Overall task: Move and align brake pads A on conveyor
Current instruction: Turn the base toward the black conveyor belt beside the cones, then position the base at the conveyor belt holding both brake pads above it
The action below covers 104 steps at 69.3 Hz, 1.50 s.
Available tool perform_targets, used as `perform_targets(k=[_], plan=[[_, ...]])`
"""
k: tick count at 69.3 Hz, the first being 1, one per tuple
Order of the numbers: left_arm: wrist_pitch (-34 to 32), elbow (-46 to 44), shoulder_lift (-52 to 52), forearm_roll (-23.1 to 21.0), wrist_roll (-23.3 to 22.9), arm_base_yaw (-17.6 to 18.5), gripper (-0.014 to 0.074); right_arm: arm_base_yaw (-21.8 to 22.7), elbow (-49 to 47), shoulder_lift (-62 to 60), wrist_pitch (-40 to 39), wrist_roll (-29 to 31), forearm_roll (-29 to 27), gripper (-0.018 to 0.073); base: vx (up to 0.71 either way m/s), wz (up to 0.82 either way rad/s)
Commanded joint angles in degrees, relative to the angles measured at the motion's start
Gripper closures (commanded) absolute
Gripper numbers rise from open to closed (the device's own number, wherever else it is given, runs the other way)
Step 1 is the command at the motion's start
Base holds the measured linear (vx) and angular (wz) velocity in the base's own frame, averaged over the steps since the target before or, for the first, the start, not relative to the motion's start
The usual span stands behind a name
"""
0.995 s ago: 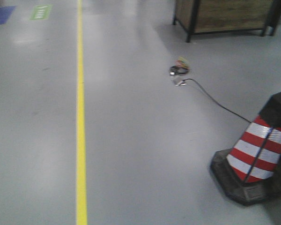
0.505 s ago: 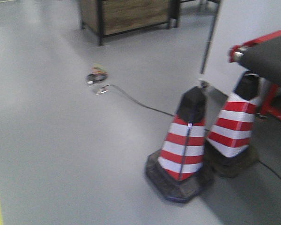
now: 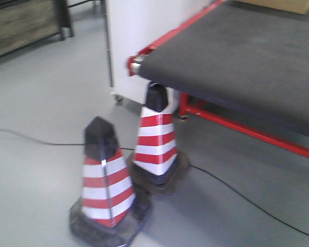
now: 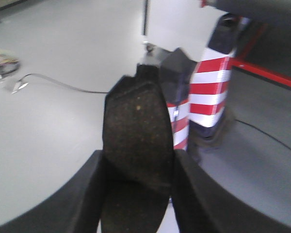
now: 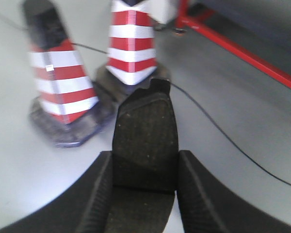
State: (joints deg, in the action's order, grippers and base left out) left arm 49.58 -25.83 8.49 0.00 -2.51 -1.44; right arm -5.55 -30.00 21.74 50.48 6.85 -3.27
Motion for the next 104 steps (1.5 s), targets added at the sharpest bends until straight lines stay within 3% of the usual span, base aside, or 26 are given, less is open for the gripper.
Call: perform_targets(k=[1,50,104], plan=[[-5.2,-1.6,0.7,0.0,0.1,0.2,0.0602,0.4,-1.6,0.5,-4.7,0.5,0.2,0.0566,0.28,-0.82],[-5.2,-1.6,0.7,0.0,0.1,0.2,0.0602,0.4,-1.6,0.5,-4.5,0.5,0.1,0.0566,0.26,-0.77],[-5.2,-1.6,0.7,0.0,0.1,0.2,0.0602,0.4,-1.6,0.5,-4.4,0.5,0.2,0.0566,0.38,-0.02]])
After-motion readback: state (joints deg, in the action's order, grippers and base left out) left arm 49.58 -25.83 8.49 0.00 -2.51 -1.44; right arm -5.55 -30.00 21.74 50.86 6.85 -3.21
